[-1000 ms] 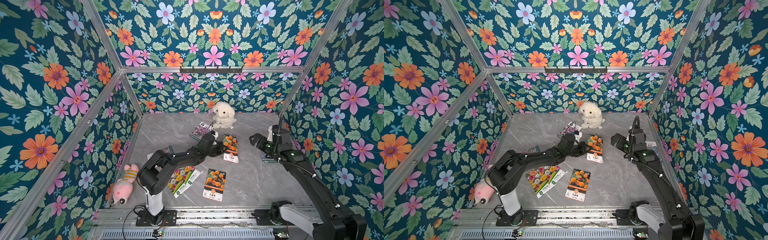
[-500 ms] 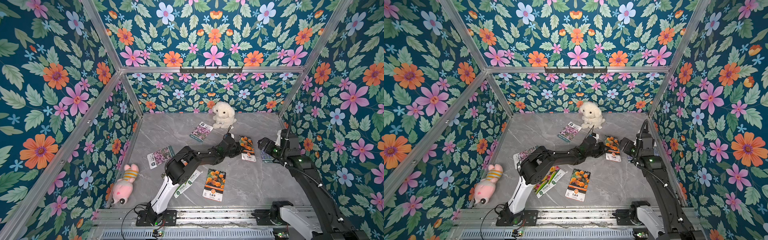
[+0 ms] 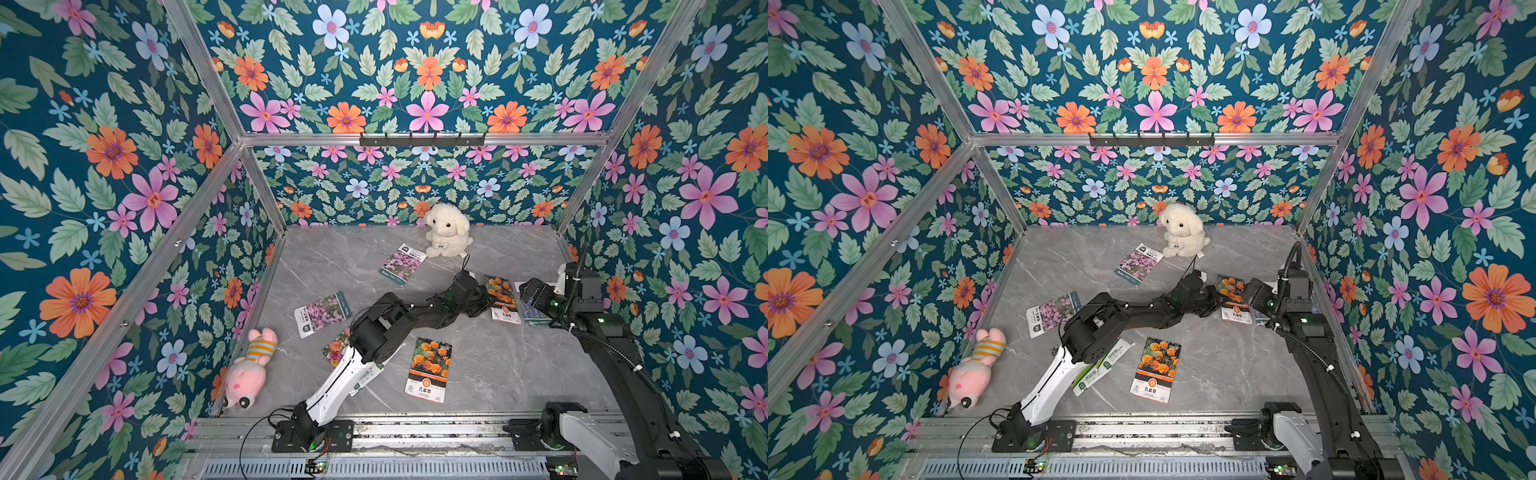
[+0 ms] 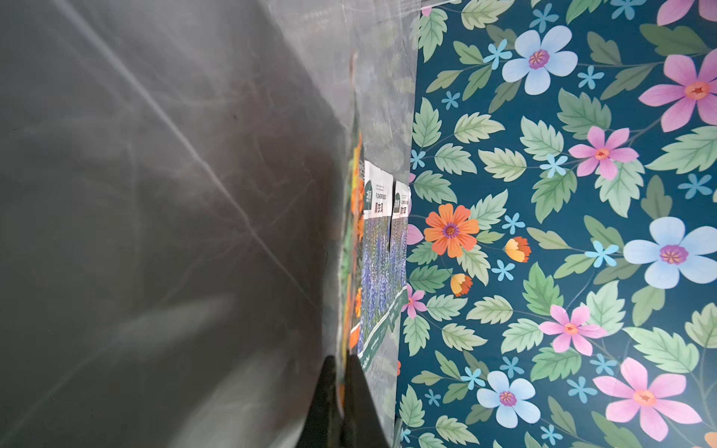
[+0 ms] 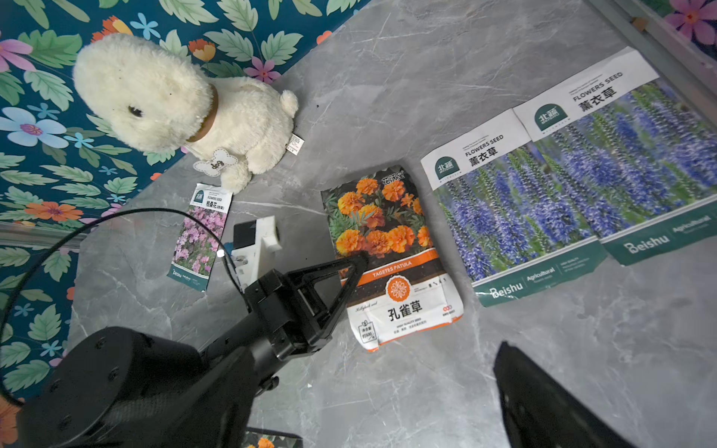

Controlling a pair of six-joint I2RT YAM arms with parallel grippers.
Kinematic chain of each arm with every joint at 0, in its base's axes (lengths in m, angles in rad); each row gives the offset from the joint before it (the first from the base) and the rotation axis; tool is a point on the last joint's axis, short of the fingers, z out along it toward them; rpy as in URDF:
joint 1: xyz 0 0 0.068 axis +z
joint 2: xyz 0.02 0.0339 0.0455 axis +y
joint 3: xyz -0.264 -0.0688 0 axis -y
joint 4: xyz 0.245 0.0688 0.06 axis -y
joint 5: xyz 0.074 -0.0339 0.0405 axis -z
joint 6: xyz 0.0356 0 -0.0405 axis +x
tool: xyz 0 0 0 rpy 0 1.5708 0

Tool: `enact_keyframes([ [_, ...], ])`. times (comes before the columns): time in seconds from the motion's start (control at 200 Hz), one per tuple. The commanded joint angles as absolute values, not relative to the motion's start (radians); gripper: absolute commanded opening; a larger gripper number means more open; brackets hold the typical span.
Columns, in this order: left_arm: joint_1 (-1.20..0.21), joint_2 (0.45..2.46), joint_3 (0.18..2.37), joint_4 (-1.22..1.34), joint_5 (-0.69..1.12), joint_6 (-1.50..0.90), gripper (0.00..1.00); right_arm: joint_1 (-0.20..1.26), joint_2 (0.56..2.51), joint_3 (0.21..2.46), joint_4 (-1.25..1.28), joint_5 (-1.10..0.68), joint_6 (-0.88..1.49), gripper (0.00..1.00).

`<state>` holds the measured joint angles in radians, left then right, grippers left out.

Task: Arrange the seed packets in a row
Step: Place the seed packet at the center of the board, then move the seed packet to the center of the board.

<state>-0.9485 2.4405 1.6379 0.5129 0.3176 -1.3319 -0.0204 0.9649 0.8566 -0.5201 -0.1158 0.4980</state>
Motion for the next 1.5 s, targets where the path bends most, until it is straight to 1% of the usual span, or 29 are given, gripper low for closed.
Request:
enact_keyframes([
  [0.0, -0.951, 2.458, 1.662, 0.489, 0.321, -1.330, 0.00, -0.021, 0.971, 0.853, -0.511, -0.129, 0.498, 0.99],
  [0.14, -0.952, 2.484, 1.695, 0.460, 0.329, -1.330, 0.02, -0.024, 0.977, 0.851, -0.511, -0.131, 0.497, 0.99],
  [0.245, -0.952, 2.488, 1.710, 0.445, 0.334, -1.326, 0.10, -0.026, 0.983, 0.851, -0.511, -0.132, 0.499, 0.99],
  [0.295, -0.952, 2.485, 1.719, 0.424, 0.333, -1.313, 0.16, -0.028, 0.986, 0.852, -0.511, -0.134, 0.499, 0.99],
  [0.35, -0.952, 2.476, 1.723, 0.400, 0.326, -1.295, 0.25, -0.028, 0.988, 0.853, -0.514, -0.134, 0.500, 0.99],
  [0.435, -0.952, 2.453, 1.720, 0.363, 0.323, -1.261, 0.35, -0.032, 0.988, 0.853, -0.516, -0.132, 0.503, 0.99],
  [0.575, -0.945, 2.395, 1.697, 0.295, 0.328, -1.217, 0.56, -0.035, 0.984, 0.855, -0.520, -0.129, 0.503, 0.99],
  [0.69, -0.914, 2.313, 1.642, 0.256, 0.361, -1.169, 0.67, -0.036, 0.983, 0.857, -0.532, -0.123, 0.502, 0.99],
  [0.78, -0.901, 2.248, 1.612, 0.166, 0.360, -1.094, 0.74, -0.037, 0.985, 0.854, -0.532, -0.113, 0.503, 0.99],
  [0.865, -0.887, 2.205, 1.591, 0.075, 0.361, -1.025, 0.83, -0.037, 0.995, 0.853, -0.532, -0.126, 0.499, 0.99],
  [1.035, -0.847, 2.111, 1.476, 0.026, 0.343, -0.952, 0.90, -0.024, 1.062, 0.858, -0.548, -0.196, 0.447, 0.97],
  [1.16, -0.808, 2.012, 1.386, -0.006, 0.296, -0.900, 0.92, 0.098, 1.162, 0.908, -0.608, -0.079, 0.415, 0.97],
  [1.31, -0.745, 1.879, 1.252, -0.007, 0.237, -0.870, 0.93, 0.235, 1.326, 0.968, -0.608, -0.003, 0.444, 0.97],
  [1.495, -0.676, 1.762, 1.125, -0.021, 0.174, -0.850, 0.96, 0.327, 1.591, 1.106, -0.616, 0.023, 0.463, 0.97],
])
